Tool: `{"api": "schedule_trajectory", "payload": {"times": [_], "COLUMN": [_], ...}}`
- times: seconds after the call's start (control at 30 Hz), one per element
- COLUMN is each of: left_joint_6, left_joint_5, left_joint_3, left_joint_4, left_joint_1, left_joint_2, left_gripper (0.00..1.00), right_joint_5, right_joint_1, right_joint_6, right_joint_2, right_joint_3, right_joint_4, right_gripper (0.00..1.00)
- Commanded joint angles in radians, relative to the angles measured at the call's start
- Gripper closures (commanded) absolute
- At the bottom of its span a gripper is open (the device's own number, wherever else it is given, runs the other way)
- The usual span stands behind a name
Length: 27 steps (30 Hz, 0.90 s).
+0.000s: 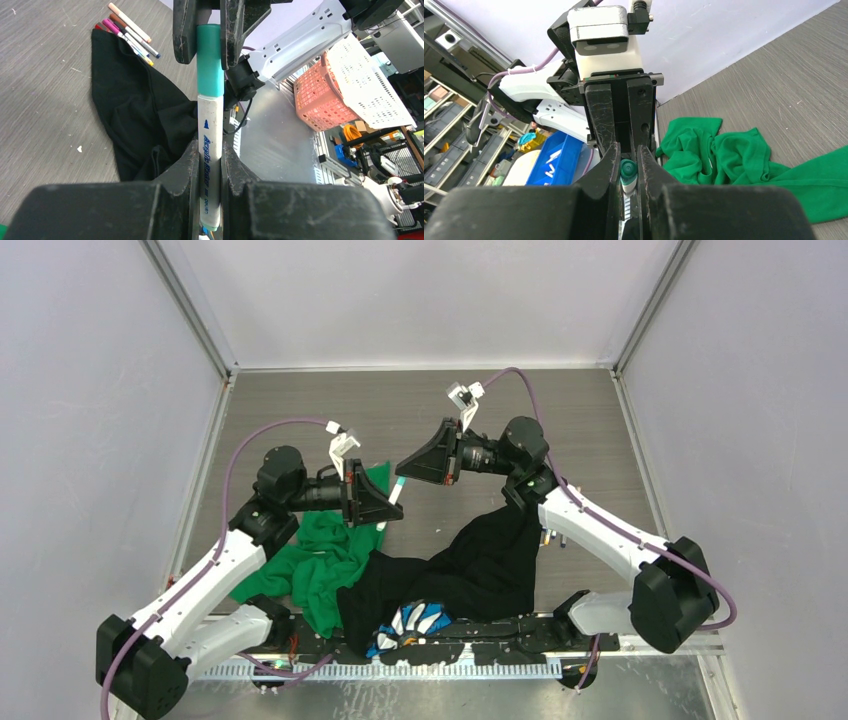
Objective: Insert the pens into the pen caps
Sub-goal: Press the pen cap onto the pen.
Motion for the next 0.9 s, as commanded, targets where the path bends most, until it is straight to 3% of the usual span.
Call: {"api": "schedule_trajectory", "payload": {"times": [0.0,0.57,0.87], "left_joint_6": [-0.019,-0.012,-0.077], "left_joint_5": [0.0,-0.065,-0.094], "left_joint_3": [0.035,0.04,0.028], "left_joint_4": [0.19,0.203,0.33], "left_joint_1": [-0.002,0.014,0.027], "left_joint_2": [-0.033,-0.061,-0.045], "left_gripper": [1.0,1.0,1.0], "right_joint_5": [-0.026,-0.069,-0.055], "right_joint_1": [0.042,0.076,0.1], "right_joint_6": [-0.004,-0.069,0.033], "right_joint_2": [-0.008,-0.024,-0.01], "right_joint_3": [-0.025,-0.064,-0.133], "right_joint_4": [-0.054,-0.234,-0.082], "right_gripper": [0.99,0.99,0.99]}}
